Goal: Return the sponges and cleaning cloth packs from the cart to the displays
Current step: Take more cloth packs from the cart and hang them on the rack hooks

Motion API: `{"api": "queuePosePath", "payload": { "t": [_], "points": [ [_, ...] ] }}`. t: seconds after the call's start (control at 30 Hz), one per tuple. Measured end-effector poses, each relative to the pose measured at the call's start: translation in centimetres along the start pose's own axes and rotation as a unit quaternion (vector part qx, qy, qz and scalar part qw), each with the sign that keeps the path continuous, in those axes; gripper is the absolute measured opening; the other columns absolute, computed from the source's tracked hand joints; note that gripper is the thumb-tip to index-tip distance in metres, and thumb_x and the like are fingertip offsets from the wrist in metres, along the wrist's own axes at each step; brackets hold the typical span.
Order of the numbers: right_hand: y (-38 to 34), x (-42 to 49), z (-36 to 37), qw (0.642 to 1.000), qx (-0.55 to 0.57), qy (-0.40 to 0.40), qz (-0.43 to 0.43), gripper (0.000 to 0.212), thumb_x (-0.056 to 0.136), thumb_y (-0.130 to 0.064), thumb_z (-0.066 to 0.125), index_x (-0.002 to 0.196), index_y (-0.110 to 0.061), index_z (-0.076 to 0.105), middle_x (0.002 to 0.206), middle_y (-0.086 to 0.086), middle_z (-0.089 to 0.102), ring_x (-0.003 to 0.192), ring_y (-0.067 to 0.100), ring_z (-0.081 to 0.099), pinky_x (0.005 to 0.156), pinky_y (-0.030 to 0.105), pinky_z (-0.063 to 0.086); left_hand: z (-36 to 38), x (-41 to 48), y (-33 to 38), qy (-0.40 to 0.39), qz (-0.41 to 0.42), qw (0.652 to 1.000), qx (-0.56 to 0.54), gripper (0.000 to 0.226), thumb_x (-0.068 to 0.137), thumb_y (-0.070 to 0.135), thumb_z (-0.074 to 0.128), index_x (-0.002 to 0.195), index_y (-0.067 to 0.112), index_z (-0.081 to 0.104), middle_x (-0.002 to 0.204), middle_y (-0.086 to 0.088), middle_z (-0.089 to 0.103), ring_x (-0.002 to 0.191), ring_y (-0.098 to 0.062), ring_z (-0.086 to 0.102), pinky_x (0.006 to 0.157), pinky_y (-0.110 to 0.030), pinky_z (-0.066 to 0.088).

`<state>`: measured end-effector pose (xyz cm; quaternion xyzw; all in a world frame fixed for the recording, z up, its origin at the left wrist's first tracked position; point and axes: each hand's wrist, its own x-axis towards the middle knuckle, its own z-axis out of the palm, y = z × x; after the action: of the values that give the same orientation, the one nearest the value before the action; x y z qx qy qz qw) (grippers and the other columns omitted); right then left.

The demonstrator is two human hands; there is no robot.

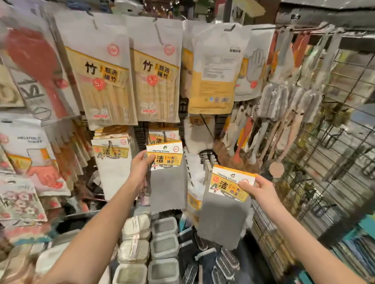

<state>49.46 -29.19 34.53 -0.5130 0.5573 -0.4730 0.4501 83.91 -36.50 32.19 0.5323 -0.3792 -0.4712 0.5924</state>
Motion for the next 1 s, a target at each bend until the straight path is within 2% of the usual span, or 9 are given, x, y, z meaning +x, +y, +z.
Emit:
{"api": "queuePosePath", "payload": {
  "t": [0.1, 0.2, 0.33, 0.5, 0.6, 0.7, 0.77, 0.87, 1.0],
  "points": [
    [0.0, 1.0, 0.5, 1.000, -0.002, -0.004, -0.003, 0.024, 0.084, -0.010, 0.068, 0.107, -0.006, 0.064, 0.100, 0.001, 0.072, 0.079, 0.000, 0.069, 0.061, 0.009, 0.050, 0.6, 0.4, 0.2, 0.011, -0.002, 1.000, 0.001, 0.016, 0.094, 0.008, 0.055, 0.108, 0.013, 0.060, 0.110, -0.014, 0.069, 0.104, -0.029, 0.065, 0.097, -0.045, 0.048],
    [0.1, 2.0, 1.1, 1.000, 0.002, -0.007, 0.002, 0.028, 0.084, -0.011, 0.069, 0.110, -0.004, 0.063, 0.103, 0.004, 0.072, 0.086, 0.006, 0.070, 0.064, 0.011, 0.052, 1.1, 1.6, 0.0, 0.019, 0.011, 0.999, 0.047, 0.028, 0.094, 0.017, 0.058, 0.120, 0.009, 0.058, 0.111, -0.009, 0.070, 0.103, -0.023, 0.066, 0.096, -0.043, 0.049],
    [-0.1, 2.6, 2.4, 1.000, 0.004, -0.026, 0.009, 0.027, 0.084, -0.015, 0.070, 0.110, -0.008, 0.064, 0.102, 0.001, 0.073, 0.085, 0.006, 0.070, 0.064, 0.012, 0.053, 1.5, 3.5, -0.7, 0.086, 0.003, 0.995, 0.051, 0.043, 0.091, 0.024, 0.061, 0.130, 0.007, 0.052, 0.118, -0.007, 0.066, 0.108, -0.021, 0.062, 0.101, -0.044, 0.046],
    [-0.9, 3.8, 5.1, 0.997, -0.004, -0.075, 0.008, 0.026, 0.085, -0.016, 0.069, 0.110, -0.013, 0.063, 0.102, -0.001, 0.073, 0.084, 0.005, 0.071, 0.063, 0.013, 0.052, 2.9, 5.5, 0.4, 0.133, -0.003, 0.990, 0.052, 0.041, 0.092, 0.016, 0.060, 0.131, 0.004, 0.051, 0.114, -0.004, 0.061, 0.110, -0.023, 0.056, 0.092, -0.028, 0.039],
    [-1.8, 4.6, 7.3, 0.993, -0.012, -0.121, 0.000, 0.024, 0.086, -0.017, 0.068, 0.109, -0.016, 0.063, 0.103, -0.002, 0.073, 0.091, 0.008, 0.070, 0.075, 0.020, 0.056, 2.8, 7.0, 0.5, 0.130, -0.023, 0.990, 0.050, 0.049, 0.090, 0.019, 0.064, 0.133, 0.003, 0.048, 0.120, -0.007, 0.061, 0.106, -0.021, 0.057, 0.088, -0.027, 0.039],
    [-2.5, 5.7, 10.1, 0.988, 0.011, -0.155, -0.015, 0.021, 0.087, -0.009, 0.065, 0.108, -0.008, 0.063, 0.101, 0.002, 0.073, 0.092, 0.016, 0.071, 0.078, 0.023, 0.057, 1.9, 7.1, 0.3, 0.128, -0.043, 0.991, 0.023, 0.046, 0.088, 0.015, 0.066, 0.129, 0.003, 0.048, 0.113, -0.010, 0.060, 0.091, -0.018, 0.057, 0.081, -0.028, 0.044],
    [-2.8, 6.6, 12.2, 0.986, 0.022, -0.163, -0.011, 0.023, 0.087, -0.004, 0.065, 0.110, -0.004, 0.062, 0.103, 0.006, 0.071, 0.087, 0.013, 0.071, 0.074, 0.021, 0.056, 0.9, 6.7, 0.2, 0.121, -0.064, 0.990, -0.029, 0.040, 0.089, 0.008, 0.063, 0.126, 0.004, 0.047, 0.114, -0.013, 0.059, 0.092, -0.020, 0.057, 0.083, -0.031, 0.048],
    [-3.5, 8.1, 15.2, 0.986, -0.003, -0.165, -0.002, 0.021, 0.086, -0.008, 0.066, 0.105, -0.016, 0.061, 0.111, 0.006, 0.070, 0.085, 0.005, 0.069, 0.075, 0.018, 0.055, -0.4, 5.8, 0.5, 0.087, -0.085, 0.990, -0.069, 0.025, 0.092, 0.004, 0.055, 0.116, 0.008, 0.053, 0.099, -0.009, 0.062, 0.080, -0.017, 0.059, 0.067, -0.029, 0.048],
    [-4.4, 9.2, 17.2, 0.987, 0.000, -0.164, 0.002, 0.023, 0.089, -0.006, 0.062, 0.111, -0.013, 0.058, 0.104, -0.002, 0.066, 0.078, -0.003, 0.064, 0.061, 0.007, 0.049, -1.6, 4.4, 1.2, 0.049, -0.063, 0.995, -0.054, 0.016, 0.091, 0.006, 0.059, 0.106, 0.008, 0.059, 0.092, -0.009, 0.065, 0.081, -0.021, 0.064, 0.064, -0.028, 0.051]
  ]
}}
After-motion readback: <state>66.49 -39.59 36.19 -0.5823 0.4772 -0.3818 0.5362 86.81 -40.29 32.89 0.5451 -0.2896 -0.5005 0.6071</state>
